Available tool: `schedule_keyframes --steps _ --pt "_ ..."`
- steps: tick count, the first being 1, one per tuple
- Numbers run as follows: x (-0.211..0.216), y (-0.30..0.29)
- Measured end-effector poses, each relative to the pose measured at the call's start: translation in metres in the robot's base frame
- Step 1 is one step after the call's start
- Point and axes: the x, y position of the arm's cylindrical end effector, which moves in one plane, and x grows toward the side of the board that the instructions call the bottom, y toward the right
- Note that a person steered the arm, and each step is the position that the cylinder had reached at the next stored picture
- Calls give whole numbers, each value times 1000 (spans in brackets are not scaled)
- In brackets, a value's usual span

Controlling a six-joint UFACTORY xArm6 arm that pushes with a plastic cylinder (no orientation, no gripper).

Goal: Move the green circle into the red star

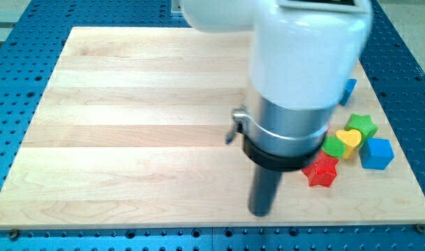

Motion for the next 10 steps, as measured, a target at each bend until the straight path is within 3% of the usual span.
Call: schedule_keyframes --steps 2,4,5,7,10 --pt "3 31" --pt "-8 106" --pt "-8 116" --pt "-74 117" --pt "-88 114"
